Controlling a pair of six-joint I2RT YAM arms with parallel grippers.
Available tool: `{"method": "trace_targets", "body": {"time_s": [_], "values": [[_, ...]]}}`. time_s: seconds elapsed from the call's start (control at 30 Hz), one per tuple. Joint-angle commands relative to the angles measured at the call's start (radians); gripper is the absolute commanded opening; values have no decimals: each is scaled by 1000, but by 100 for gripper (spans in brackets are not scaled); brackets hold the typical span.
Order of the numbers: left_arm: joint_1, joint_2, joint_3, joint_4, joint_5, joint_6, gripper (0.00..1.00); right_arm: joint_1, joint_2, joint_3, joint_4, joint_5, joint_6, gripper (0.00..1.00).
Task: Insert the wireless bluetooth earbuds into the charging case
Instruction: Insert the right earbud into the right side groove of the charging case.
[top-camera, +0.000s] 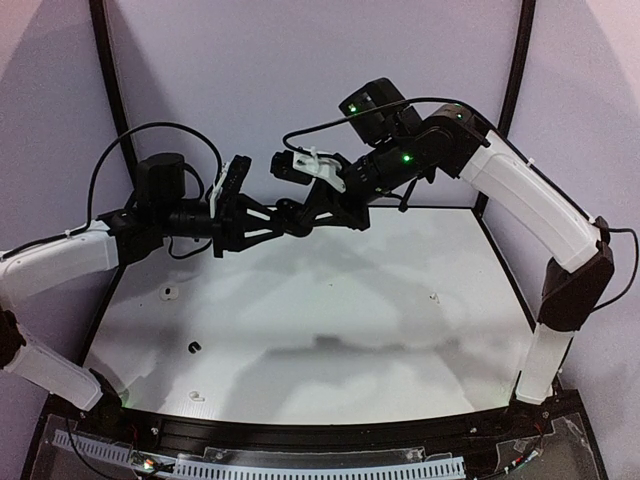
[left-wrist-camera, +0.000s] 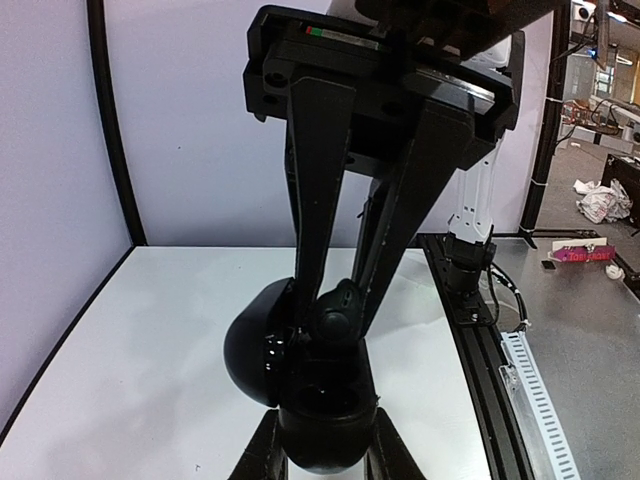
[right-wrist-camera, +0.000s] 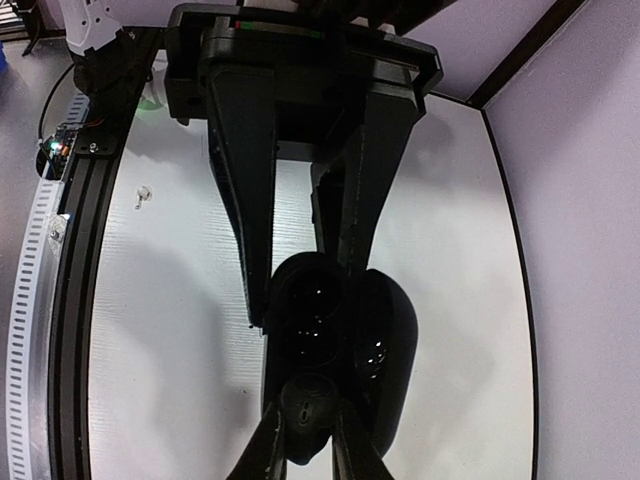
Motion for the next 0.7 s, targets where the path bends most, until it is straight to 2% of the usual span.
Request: {"method": "trace_targets", "body": {"time_s": [0.0, 0.23, 0.57, 0.67], "values": [[-6, -20, -12, 83, 39, -23, 1, 11, 26, 19, -7, 33, -4, 16], [-7, -21, -16, 97, 34, -40, 1, 12, 27, 19, -4, 30, -4, 18], [-5, -30, -61, 229, 33, -215, 1, 11, 27, 42, -7, 26, -6, 19], [-5, -32, -66, 243, 32, -226, 1, 11, 25, 42, -13, 29, -5, 20]]}}
